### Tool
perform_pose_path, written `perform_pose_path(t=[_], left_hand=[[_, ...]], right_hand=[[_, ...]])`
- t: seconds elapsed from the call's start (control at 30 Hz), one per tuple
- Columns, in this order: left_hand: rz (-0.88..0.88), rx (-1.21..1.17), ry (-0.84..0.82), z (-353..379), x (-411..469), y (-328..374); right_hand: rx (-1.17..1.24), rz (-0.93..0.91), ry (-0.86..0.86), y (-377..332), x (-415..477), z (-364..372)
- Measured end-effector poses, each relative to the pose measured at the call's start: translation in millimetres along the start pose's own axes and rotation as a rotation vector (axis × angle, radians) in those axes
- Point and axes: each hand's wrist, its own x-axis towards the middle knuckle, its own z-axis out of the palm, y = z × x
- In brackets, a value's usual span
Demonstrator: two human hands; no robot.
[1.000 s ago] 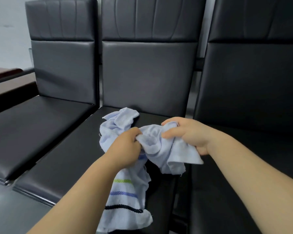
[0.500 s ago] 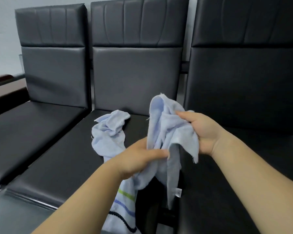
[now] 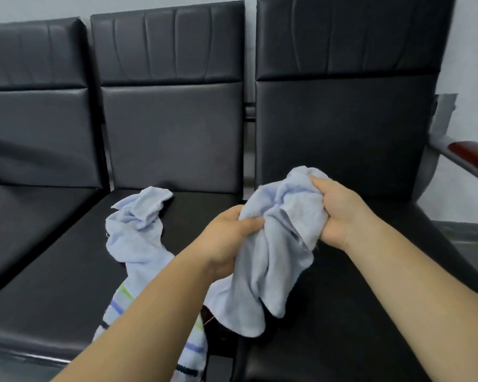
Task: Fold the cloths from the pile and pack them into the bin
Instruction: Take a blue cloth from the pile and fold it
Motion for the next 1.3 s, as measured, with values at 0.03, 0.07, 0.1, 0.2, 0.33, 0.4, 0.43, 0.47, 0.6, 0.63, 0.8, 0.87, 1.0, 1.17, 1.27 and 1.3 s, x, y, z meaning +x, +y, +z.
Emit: perform_pose_path(t=[0.03, 0.07, 0.1, 0.2, 0.33, 0.4, 0.43, 0.47, 0.6, 0.63, 0.8, 0.87, 1.0, 1.17, 1.27, 1.3], left_hand=[[-0.010, -0.042, -0.018, 14, 3, 0], [-0.018, -0.075, -0.033, 26, 5, -1], [-0.031, -0.097, -0.048, 38, 9, -3], [-0.080, -0.159, -0.027, 67, 24, -13], [-0.114, 0.179, 0.106, 88, 45, -43], [-0.139, 0.592, 0.159, 89, 44, -54], [-0.138, 0.777, 0.159, 89, 43, -57], [-0.130, 0.905, 0.148, 90, 41, -59], [-0.177, 1.044, 0.017, 93, 29, -58], [-0.196, 1.097, -0.024, 95, 25, -61], [-0.112, 1.185, -0.047, 97, 31, -76], [-0.094, 1.002, 0.009, 92, 38, -73], [-0.028, 0.780, 0.127, 72, 47, -67], [0.077, 1.154, 0.136, 57, 48, -78], [0.246, 1.126, -0.036, 58, 41, -73], [0.225, 1.085, -0.149, 57, 38, -71]], right_hand=[[-0.019, -0.025, 0.008, -5, -3, -11], [-0.055, -0.060, 0.021, -10, -2, -22], [-0.086, -0.099, 0.047, -16, -2, -34], [-0.102, -0.104, 0.132, -29, -2, -73], [-0.259, -0.028, 0.305, -24, -7, -130], [-0.601, 0.051, 0.399, -11, -8, -149], [-0.833, 0.084, 0.446, -6, -12, -154], [-1.057, 0.077, 0.470, -2, -15, -158], [-1.437, -0.078, 0.201, 12, -31, -146], [-1.456, -0.040, 0.069, 17, -35, -143], [-1.714, 0.027, -0.047, 40, -28, -146], [-1.741, 0.063, 0.057, 32, -16, -158], [-1.747, -0.101, 0.419, 8, -12, -181], [-1.527, -0.311, 0.223, 24, -23, -153], [-1.545, -0.109, -0.111, 49, -27, -134], [-1.632, -0.110, -0.175, 57, -25, -133]])
